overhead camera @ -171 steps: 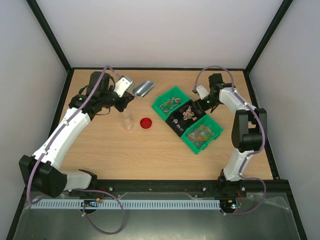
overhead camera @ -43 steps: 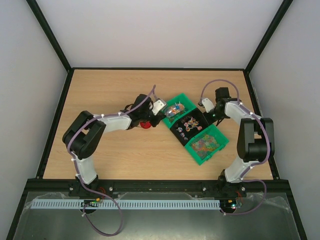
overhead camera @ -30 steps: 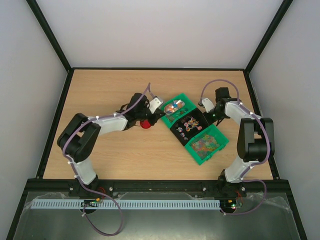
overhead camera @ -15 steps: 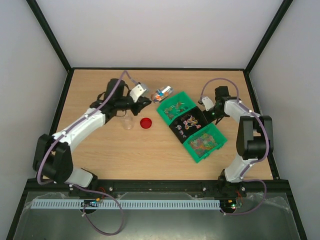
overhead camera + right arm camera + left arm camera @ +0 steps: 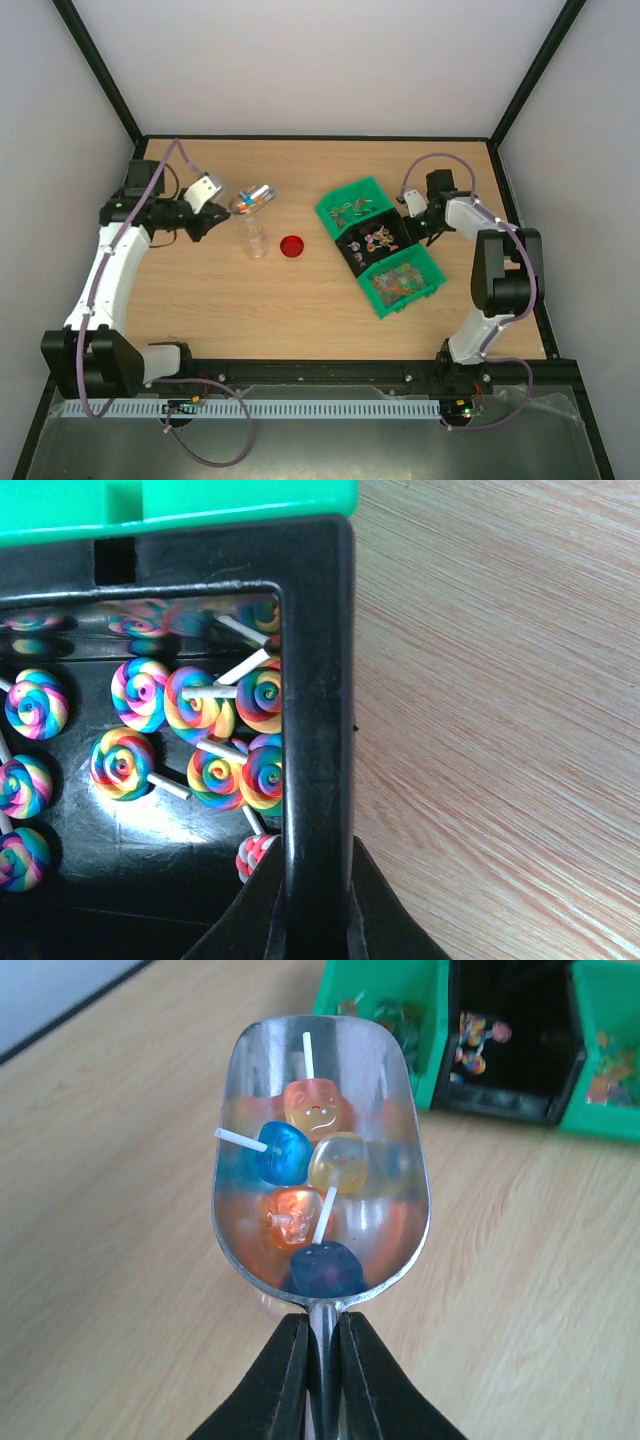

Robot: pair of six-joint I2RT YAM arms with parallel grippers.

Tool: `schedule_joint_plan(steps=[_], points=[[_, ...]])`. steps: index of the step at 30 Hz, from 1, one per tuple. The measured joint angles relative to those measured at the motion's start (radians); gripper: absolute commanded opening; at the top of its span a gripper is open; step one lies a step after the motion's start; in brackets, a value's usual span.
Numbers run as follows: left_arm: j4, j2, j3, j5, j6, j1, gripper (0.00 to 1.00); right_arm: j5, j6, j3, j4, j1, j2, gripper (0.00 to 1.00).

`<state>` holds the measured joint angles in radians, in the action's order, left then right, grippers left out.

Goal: Pack the candies

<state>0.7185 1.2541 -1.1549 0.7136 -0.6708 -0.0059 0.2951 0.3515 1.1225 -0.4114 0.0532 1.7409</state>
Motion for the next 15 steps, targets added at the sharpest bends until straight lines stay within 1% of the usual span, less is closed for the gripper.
schedule_joint_plan(steps=[5,9,15], points=[[0.204,-0.018,0.0,0.026,-0.201,0.13,0.02,-0.015,-0.039,0.0,0.011,0.017,0.0,0.01],[0.321,-0.019,0.0,0.03,-0.338,0.206,0.02,-0.033,-0.064,0.0,0.023,0.035,-0.001,0.01],[0.427,-0.032,0.0,0.002,-0.466,0.258,0.02,-0.048,-0.093,0.0,0.031,0.049,-0.001,0.01]])
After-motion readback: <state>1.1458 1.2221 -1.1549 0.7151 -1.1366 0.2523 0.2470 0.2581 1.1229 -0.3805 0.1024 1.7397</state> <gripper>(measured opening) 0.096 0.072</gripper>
